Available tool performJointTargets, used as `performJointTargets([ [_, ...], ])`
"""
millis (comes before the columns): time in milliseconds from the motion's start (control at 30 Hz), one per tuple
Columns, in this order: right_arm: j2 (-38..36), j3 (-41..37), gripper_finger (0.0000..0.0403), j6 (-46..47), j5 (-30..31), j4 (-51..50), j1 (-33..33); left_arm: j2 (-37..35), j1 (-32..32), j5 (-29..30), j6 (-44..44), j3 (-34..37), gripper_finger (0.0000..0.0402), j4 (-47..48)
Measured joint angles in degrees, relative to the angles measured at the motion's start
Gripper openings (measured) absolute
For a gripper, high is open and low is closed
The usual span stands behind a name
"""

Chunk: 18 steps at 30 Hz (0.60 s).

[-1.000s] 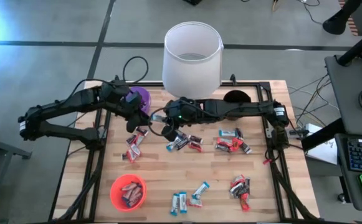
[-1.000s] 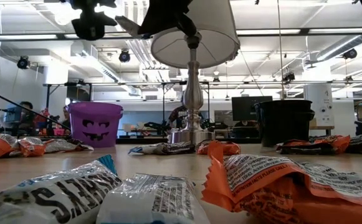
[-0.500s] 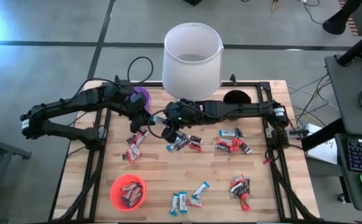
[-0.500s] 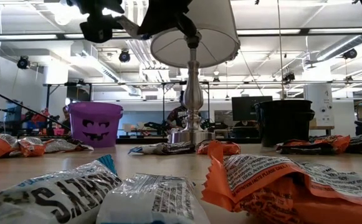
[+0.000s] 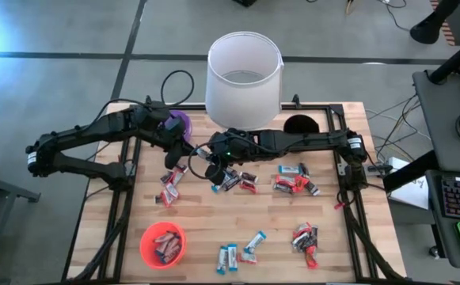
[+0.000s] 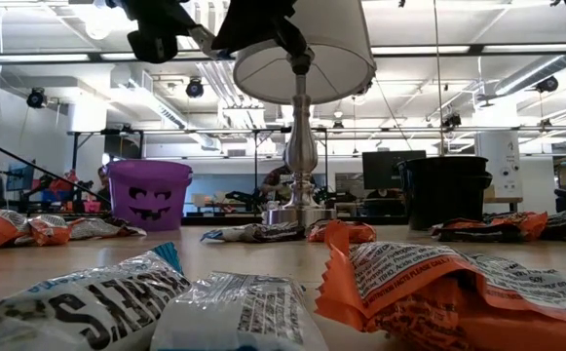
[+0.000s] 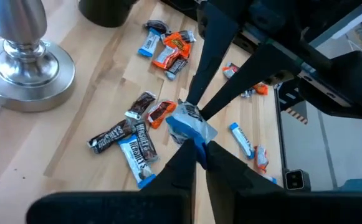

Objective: Organize candy in baskets
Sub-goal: Put the white chocolate bar into the orange bucket

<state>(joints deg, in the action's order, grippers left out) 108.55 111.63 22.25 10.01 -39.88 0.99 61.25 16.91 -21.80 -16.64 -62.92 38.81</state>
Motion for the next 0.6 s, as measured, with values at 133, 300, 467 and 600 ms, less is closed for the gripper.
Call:
performJointTargets([
  [133, 0.0, 0.0, 0.0012, 0.3, 0.0, 0.1, 0.3, -0.1, 0.0, -0.1, 1.2, 0.0, 0.0003, 0.9],
  [300, 0.0, 0.2, 0.0013, 0.4, -2.2, 1.0, 0.5, -0.2, 0.0, -0.2, 1.3, 0.0, 0.0001, 2.0],
  [467, 0.0, 0.6, 0.0013, 0.4, -4.5, 1.5, 0.7, -0.4, 0.0, -0.2, 2.2, 0.0, 0.0001, 3.0],
  [600, 0.0, 0.6, 0.0021, 0.3, -5.3, 1.6, 0.9, -0.6, 0.0, -1.7, 2.5, 0.0, 0.0, 3.1],
])
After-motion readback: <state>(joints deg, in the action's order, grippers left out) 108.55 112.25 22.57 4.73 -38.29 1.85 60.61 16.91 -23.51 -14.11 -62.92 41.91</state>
